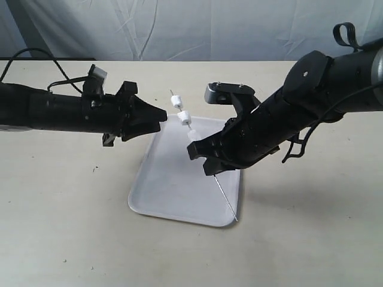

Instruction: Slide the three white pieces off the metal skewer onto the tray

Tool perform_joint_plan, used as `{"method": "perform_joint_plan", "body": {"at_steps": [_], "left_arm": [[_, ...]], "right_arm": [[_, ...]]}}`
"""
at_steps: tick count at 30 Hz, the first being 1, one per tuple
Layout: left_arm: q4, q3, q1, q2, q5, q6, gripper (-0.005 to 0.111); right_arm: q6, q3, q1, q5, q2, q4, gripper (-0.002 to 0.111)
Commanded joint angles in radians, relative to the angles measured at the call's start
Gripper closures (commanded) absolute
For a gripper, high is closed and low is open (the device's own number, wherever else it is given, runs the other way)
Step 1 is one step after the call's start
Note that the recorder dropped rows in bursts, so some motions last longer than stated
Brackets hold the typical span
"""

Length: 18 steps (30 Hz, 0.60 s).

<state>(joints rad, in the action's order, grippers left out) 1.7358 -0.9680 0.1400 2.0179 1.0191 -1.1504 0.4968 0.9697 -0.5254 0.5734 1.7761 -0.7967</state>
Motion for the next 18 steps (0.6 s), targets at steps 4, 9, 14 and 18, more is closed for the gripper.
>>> {"method": "perform_joint_plan", "body": {"at_steps": [4,9,14,18], "left_arm": [[0.009,-0.026,0.003,0.001,-0.109,0.094,0.082],[0.009,-0.038,0.003,0.001,-0.143,0.094,0.073],[0.009,-0.062,0.003,0.001,-0.141,0.116,0.063],[0.009,-0.069,0.003,0.001,-0.144,0.119,0.064]], "right_arm": [[0.028,0.002,0.0,0.002,0.025,-0.022,0.109],[0.054,0.002,-0.006,0.002,0.027,-0.056,0.109],[0.102,0.002,-0.006,0.025,0.027,-0.115,0.109],[0.109,0.002,-0.006,0.025,0.027,-0.118,0.109]]}}
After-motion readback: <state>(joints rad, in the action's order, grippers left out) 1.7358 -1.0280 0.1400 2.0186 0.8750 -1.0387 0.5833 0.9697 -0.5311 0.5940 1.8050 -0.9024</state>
